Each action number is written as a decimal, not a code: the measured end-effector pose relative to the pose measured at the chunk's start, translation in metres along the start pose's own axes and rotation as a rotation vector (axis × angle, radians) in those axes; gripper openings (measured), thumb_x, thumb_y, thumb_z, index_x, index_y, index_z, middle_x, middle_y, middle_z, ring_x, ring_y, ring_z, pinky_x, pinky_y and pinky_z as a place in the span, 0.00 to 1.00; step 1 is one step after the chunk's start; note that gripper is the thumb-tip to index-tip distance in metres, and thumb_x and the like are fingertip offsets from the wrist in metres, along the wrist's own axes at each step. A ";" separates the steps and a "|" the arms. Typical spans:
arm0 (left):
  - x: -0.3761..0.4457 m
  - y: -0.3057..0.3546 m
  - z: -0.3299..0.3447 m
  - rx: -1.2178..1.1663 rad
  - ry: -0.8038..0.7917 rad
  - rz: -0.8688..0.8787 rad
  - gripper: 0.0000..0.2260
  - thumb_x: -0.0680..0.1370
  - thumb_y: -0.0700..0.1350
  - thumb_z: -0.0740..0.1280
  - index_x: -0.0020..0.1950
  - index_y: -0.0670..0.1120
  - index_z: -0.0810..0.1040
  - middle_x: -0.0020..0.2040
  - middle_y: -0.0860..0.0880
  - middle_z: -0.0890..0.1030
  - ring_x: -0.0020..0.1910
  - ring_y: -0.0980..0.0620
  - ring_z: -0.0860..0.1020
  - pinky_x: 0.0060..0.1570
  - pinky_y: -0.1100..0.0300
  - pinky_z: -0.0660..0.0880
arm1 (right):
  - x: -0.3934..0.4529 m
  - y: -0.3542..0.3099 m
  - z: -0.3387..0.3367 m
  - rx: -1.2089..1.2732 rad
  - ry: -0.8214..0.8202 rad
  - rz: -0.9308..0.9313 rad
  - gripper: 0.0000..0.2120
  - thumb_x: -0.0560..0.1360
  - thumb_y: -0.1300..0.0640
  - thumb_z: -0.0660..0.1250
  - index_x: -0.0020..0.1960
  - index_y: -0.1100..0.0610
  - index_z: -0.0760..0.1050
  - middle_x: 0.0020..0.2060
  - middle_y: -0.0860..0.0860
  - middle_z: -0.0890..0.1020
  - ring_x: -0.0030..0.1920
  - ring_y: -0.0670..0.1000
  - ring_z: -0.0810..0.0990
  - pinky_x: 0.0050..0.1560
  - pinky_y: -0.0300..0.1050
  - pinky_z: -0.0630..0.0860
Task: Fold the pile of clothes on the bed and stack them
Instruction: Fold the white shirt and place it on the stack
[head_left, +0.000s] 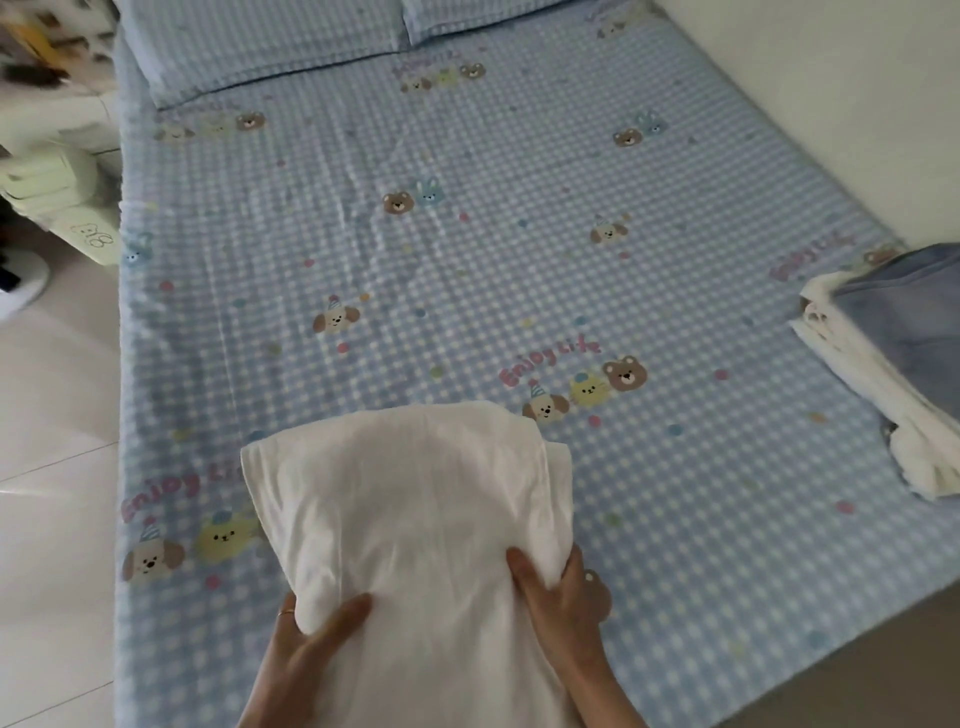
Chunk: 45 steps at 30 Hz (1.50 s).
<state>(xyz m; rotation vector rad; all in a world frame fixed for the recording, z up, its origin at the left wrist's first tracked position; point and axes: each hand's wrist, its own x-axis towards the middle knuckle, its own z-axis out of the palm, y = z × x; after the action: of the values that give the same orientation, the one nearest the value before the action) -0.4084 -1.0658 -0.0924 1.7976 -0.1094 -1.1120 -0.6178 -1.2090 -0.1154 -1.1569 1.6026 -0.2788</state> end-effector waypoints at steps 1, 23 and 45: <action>-0.003 0.006 0.014 -0.002 -0.002 0.022 0.28 0.62 0.47 0.77 0.60 0.47 0.74 0.48 0.48 0.84 0.44 0.52 0.83 0.35 0.64 0.77 | 0.003 -0.004 -0.015 -0.007 0.008 -0.004 0.34 0.68 0.38 0.70 0.67 0.54 0.66 0.58 0.52 0.77 0.64 0.57 0.73 0.63 0.47 0.67; 0.006 0.070 0.559 -0.126 -0.110 0.041 0.26 0.63 0.51 0.77 0.58 0.52 0.74 0.46 0.55 0.84 0.43 0.59 0.82 0.35 0.66 0.76 | 0.284 -0.052 -0.486 -0.066 0.090 -0.207 0.28 0.67 0.40 0.72 0.61 0.46 0.66 0.54 0.43 0.75 0.56 0.46 0.74 0.58 0.44 0.69; 0.086 -0.022 0.625 0.040 0.186 -0.151 0.42 0.56 0.59 0.76 0.65 0.47 0.66 0.57 0.51 0.74 0.53 0.52 0.76 0.52 0.58 0.71 | 0.427 0.026 -0.449 -0.360 0.037 -0.118 0.39 0.70 0.42 0.70 0.72 0.61 0.61 0.69 0.59 0.71 0.69 0.58 0.69 0.69 0.49 0.64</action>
<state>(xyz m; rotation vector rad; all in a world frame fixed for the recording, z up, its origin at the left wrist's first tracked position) -0.8181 -1.5265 -0.2263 1.9615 0.1178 -1.0478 -0.9849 -1.6964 -0.2237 -1.5311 1.6627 -0.0884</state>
